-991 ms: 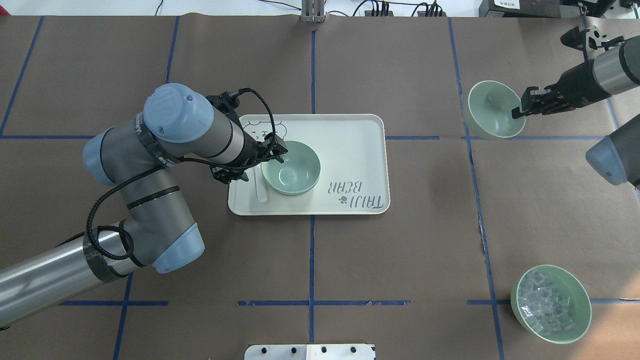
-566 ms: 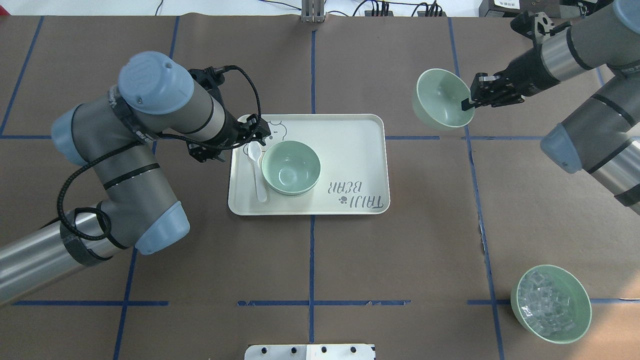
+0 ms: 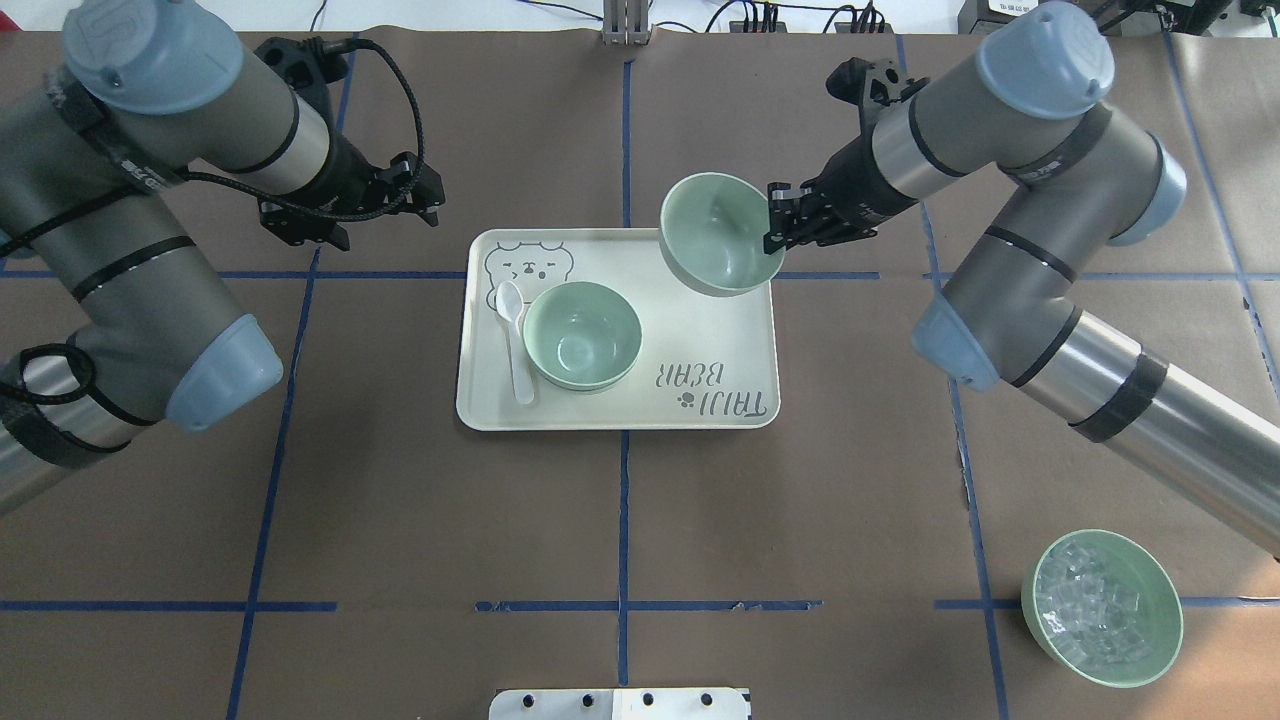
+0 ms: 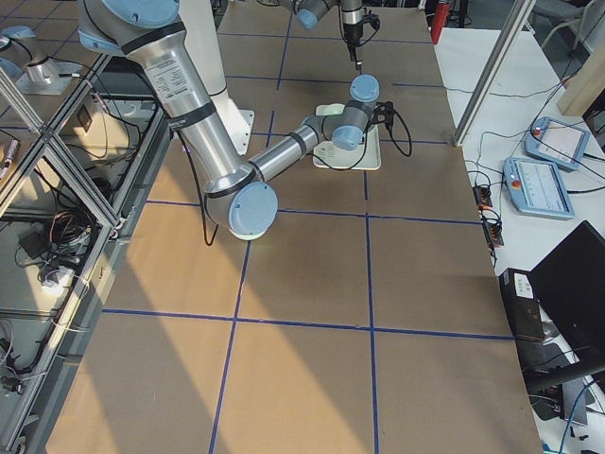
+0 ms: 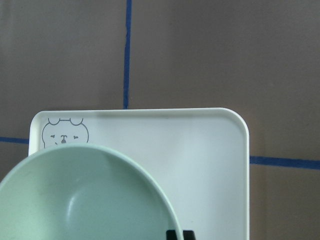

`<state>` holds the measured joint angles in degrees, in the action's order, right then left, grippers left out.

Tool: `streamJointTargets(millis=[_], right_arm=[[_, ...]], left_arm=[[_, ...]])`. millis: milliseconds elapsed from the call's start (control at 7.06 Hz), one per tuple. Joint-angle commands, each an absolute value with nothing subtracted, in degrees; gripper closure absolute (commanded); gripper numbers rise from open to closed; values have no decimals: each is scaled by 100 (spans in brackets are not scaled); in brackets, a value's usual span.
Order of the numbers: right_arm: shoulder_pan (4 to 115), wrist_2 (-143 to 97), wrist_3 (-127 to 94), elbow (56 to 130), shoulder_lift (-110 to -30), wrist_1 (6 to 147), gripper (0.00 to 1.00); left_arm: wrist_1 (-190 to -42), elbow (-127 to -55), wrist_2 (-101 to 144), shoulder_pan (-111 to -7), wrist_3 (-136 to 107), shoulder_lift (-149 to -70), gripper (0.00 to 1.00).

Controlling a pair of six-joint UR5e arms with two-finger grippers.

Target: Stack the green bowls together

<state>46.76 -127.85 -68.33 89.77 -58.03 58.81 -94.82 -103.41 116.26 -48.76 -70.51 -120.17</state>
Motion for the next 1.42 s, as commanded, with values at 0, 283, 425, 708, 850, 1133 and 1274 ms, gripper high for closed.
streamJointTargets(millis=[0,283,425,708,850,1133,1274], right_arm=[[4029,-11993,-6942,8965,-5486,6082,100],[3702,-11674,-7084,8921,-5301,6126,100],[3587,-11376,-7084,8921,-5230,6248,100],[3472,-11338,-7084,8912,-5142,6415,100],[3454,-11216,-7084,8877,-5124,6425,100],[3454,-11197,-7119,8623,-4914,6390,100],[3411,-11180,-7371,8596,-4887,6390,3]], left_arm=[[-9475,-10432,11786,-5315,-6297,-11682,0],[-9475,-10441,11786,-5720,-5497,-11383,0],[-9475,-10433,11795,-5948,-5049,-11208,0],[-9475,-10372,11899,-6379,-4153,-10908,0],[-9483,-10336,12074,-6685,-3653,-10768,0],[-9492,-10292,12129,-6820,-3349,-10670,0],[-9492,-10292,12129,-6829,-3349,-10670,0]])
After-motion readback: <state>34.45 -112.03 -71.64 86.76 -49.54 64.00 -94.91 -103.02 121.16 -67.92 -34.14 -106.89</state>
